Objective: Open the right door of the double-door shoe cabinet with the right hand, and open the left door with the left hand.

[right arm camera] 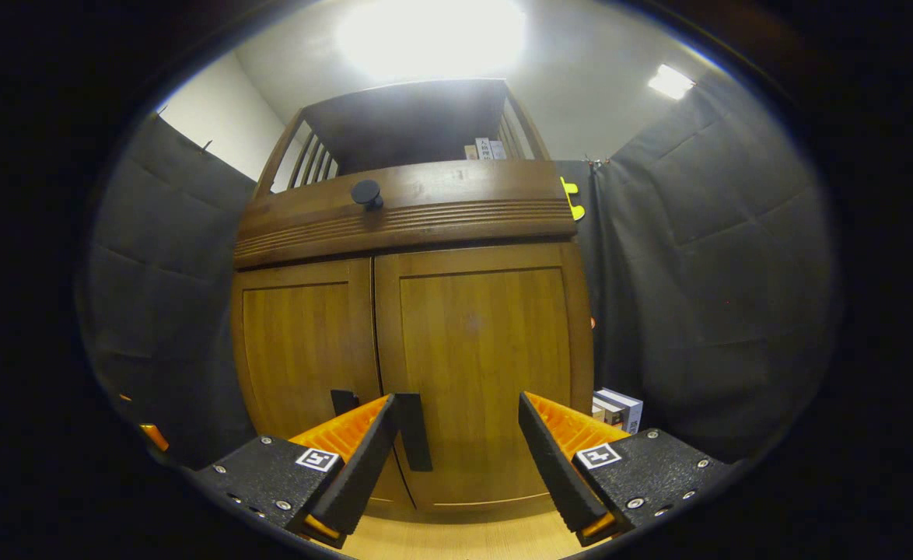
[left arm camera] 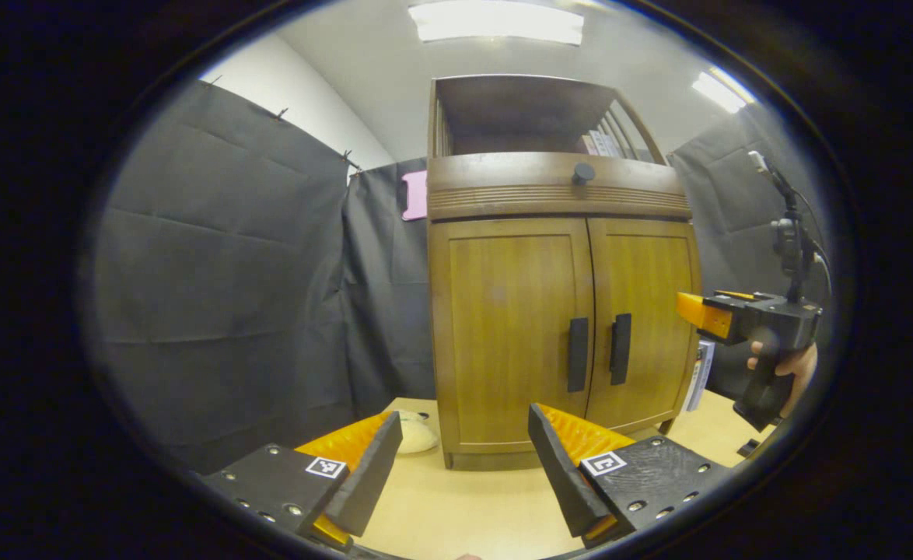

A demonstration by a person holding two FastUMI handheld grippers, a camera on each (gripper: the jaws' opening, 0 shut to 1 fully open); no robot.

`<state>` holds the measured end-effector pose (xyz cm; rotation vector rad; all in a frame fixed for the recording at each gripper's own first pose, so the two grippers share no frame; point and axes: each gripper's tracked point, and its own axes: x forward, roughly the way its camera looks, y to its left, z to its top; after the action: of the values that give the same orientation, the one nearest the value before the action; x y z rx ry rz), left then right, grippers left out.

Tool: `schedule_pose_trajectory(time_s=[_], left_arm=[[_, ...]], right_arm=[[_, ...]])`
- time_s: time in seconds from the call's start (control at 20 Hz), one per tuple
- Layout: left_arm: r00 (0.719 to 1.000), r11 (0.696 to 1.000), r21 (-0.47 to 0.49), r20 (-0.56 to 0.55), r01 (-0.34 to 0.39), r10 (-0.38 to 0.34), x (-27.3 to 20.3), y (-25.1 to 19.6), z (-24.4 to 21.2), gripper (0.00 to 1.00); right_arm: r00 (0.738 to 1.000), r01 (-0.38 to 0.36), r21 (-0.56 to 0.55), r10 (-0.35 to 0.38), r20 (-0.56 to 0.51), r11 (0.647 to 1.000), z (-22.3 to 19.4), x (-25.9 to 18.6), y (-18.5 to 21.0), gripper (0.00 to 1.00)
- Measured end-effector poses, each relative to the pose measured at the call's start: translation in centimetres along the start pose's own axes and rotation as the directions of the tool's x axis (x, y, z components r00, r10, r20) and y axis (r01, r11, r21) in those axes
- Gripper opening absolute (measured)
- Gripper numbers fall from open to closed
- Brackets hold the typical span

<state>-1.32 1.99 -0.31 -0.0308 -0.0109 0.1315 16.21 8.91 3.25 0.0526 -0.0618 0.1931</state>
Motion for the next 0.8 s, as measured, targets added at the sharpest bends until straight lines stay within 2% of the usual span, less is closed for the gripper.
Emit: schedule_pose_trajectory(time_s=[0.35,0.4,0.55,0.65,0.8], left_arm=[[0.996,0.996,0.006,-0.017,-0.087,0.087,1.0,3.9,-0.2,0.93],[0.995,0.995,0.01,-0.021,-0.102,0.102,0.9,4.1,-0.2,0.98],[0.989,0.989,0.026,-0.024,-0.145,0.146,0.4,5.0,0.4,0.93],[0.985,0.985,0.032,-0.036,-0.168,0.169,0.2,5.5,0.3,0.9],[0.977,0.979,0.029,-0.061,-0.201,0.202,-0.3,5.8,-0.3,1.0]], right_arm=[[0.997,-0.044,-0.008,0.043,-0.063,0.999,-3.8,5.8,1.9,0.95],[0.995,-0.052,0.002,0.052,-0.084,0.999,-4.7,6.6,2.2,0.95],[0.99,-0.069,0.025,0.072,-0.124,0.997,-7.0,8.3,2.9,0.93],[0.987,-0.081,0.031,0.085,-0.136,0.996,-7.8,9.2,3.6,0.86],[0.984,-0.086,0.03,0.089,-0.154,0.996,-8.4,10.2,4.3,0.73]])
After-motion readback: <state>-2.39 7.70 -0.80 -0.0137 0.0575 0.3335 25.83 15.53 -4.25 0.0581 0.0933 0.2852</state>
